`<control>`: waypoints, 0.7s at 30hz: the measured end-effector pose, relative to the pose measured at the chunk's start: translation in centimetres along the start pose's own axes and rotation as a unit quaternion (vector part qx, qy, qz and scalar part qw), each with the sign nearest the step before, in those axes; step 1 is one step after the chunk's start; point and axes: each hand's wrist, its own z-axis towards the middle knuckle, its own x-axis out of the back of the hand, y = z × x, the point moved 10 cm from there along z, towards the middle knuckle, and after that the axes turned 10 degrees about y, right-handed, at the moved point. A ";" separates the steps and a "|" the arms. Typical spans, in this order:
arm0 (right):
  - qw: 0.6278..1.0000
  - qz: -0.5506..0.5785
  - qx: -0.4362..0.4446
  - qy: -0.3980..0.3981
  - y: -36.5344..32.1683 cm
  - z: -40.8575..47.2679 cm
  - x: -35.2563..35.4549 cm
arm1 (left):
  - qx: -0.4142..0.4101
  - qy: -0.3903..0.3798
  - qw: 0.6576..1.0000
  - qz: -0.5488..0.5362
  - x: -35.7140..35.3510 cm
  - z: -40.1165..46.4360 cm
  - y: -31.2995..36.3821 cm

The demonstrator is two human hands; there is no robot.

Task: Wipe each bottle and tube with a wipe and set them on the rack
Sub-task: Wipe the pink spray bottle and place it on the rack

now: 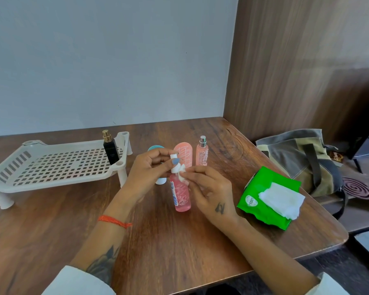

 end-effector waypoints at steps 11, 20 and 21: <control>1.000 0.005 0.026 0.003 -0.4 -0.3 0.2 | 0.002 -0.016 0.999 -0.030 -0.2 -0.2 0.2; 0.986 0.036 -0.164 -0.023 3.2 0.0 0.0 | 0.013 -0.020 1.000 -0.018 -0.3 -0.2 0.0; 0.990 0.019 -0.140 0.001 2.8 0.2 0.6 | 0.016 -0.022 0.999 -0.019 -0.3 -0.2 0.0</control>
